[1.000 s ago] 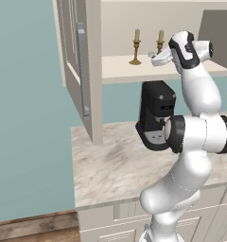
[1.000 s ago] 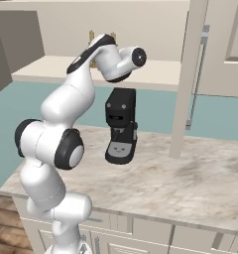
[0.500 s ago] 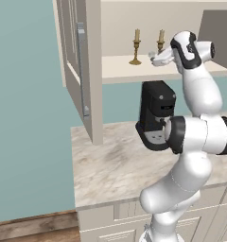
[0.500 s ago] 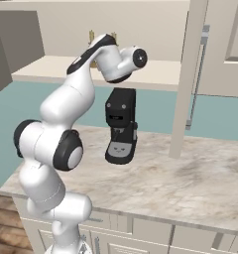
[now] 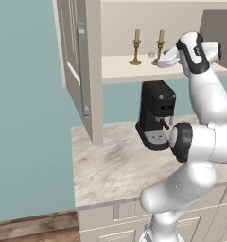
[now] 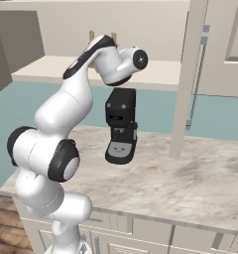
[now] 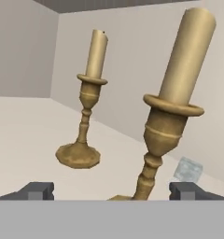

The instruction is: Pick the candle and candle from the dining table and place them in the open cabinet. Close the cabinet after placing the objects.

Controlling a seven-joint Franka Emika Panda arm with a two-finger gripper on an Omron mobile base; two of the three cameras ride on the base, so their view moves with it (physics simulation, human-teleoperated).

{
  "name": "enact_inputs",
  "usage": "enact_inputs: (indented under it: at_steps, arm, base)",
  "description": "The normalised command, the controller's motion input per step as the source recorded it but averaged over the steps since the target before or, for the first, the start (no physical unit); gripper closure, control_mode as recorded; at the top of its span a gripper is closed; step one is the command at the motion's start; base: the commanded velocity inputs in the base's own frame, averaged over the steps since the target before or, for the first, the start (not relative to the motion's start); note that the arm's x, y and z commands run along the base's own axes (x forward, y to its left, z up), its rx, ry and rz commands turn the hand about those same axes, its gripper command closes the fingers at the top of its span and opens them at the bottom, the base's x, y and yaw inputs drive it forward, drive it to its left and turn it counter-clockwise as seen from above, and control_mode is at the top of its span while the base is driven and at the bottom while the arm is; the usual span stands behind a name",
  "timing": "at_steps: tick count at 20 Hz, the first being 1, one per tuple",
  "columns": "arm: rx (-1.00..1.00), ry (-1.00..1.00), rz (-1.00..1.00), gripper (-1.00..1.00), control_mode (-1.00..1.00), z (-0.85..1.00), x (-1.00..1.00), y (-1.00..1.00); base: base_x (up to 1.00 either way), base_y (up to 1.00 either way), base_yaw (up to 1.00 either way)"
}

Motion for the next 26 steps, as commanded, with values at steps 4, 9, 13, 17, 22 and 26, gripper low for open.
enact_inputs:
  at_steps: [4, 9, 13, 17, 22, 26]
  arm:
    - [0.0, 0.0, 0.0, -1.0, -1.0, 0.06, -0.48, 0.05]
    - [0.0, 0.0, -0.01, -1.0, -1.0, 0.0, -0.51, 0.14]
    - [0.0, -0.02, -0.03, -1.0, -1.0, 0.0, -0.59, 0.26]
    - [0.0, -0.03, -0.04, -1.0, -1.0, 0.0, -0.59, 0.25]
    - [0.0, -0.03, -0.05, -1.0, -1.0, 0.0, -0.61, 0.06]
    - [0.0, -0.04, -0.04, -1.0, -1.0, 0.0, -0.61, 0.0]
  base:
    - [0.0, 0.0, 0.0]
    - [0.0, 0.0, 0.0]
    - [0.0, 0.0, 0.0]
    - [0.0, 0.0, 0.0]
    - [0.0, 0.0, 0.0]
    - [0.0, 0.0, 0.0]
